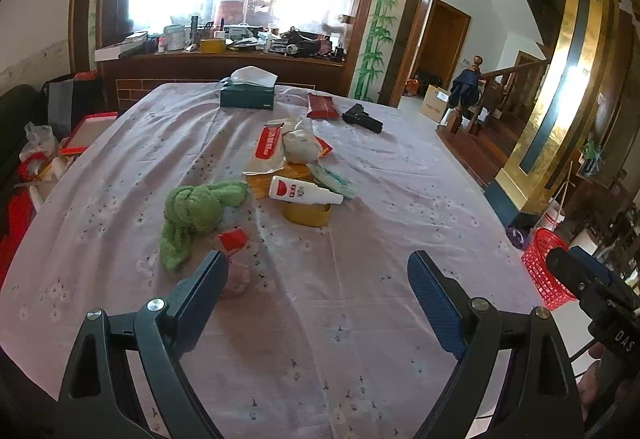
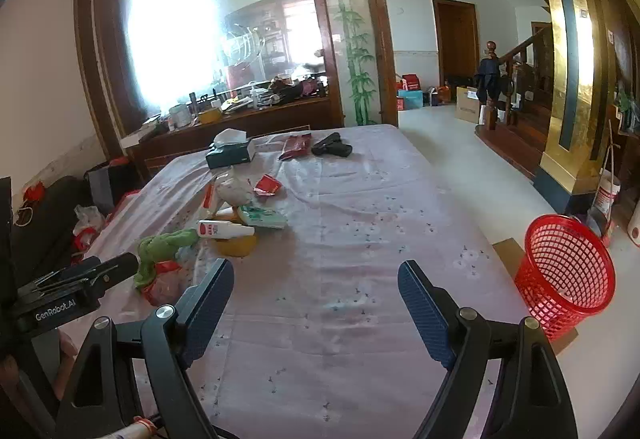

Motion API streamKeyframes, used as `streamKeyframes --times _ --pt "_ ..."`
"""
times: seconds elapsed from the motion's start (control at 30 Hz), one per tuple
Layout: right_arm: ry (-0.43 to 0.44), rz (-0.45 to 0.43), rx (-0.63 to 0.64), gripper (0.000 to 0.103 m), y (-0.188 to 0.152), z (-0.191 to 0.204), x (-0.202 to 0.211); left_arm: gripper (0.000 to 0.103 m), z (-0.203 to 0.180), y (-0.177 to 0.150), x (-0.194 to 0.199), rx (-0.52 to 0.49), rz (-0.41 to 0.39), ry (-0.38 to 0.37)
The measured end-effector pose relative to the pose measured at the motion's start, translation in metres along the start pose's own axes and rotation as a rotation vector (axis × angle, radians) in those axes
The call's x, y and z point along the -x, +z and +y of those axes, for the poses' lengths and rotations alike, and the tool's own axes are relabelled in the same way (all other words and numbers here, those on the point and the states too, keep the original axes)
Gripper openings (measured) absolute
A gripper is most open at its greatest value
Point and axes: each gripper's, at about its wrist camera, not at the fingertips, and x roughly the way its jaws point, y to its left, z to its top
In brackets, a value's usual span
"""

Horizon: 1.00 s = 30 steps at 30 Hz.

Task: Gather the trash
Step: 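Move both open tools back over the table, then reach the left tool toward the red plastic bottle beside the green towel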

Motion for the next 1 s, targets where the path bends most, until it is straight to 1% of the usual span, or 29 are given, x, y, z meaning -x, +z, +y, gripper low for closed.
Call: streamKeyframes --times 0.43,0.57,0.7,0.8,0.9,1.0 --pt "0.027 0.016 0.016 0.087 0.002 0.013 -0.012 0.090 0.014 0.002 0.001 0.011 -0.007 0.023" --pt "0.071 0.038 -0.004 0.087 0.002 0.011 -0.022 0.090 0.025 0.002 -0.003 0.024 0.004 0.039" --pt "0.120 0.064 -0.019 0.087 0.002 0.011 -0.036 0.090 0.040 -0.001 -0.015 0.059 0.046 0.054" --pt "0.177 0.091 -0.028 0.087 0.002 0.012 -0.049 0.090 0.050 -0.004 -0.027 0.065 0.083 0.071" --pt "0.227 0.113 -0.023 0.087 0.002 0.018 -0.064 0.090 0.064 -0.005 -0.037 0.068 0.102 0.099" --pt "0.261 0.136 -0.017 0.087 0.002 0.025 -0.079 0.090 0.081 -0.002 -0.044 0.104 0.119 0.105"
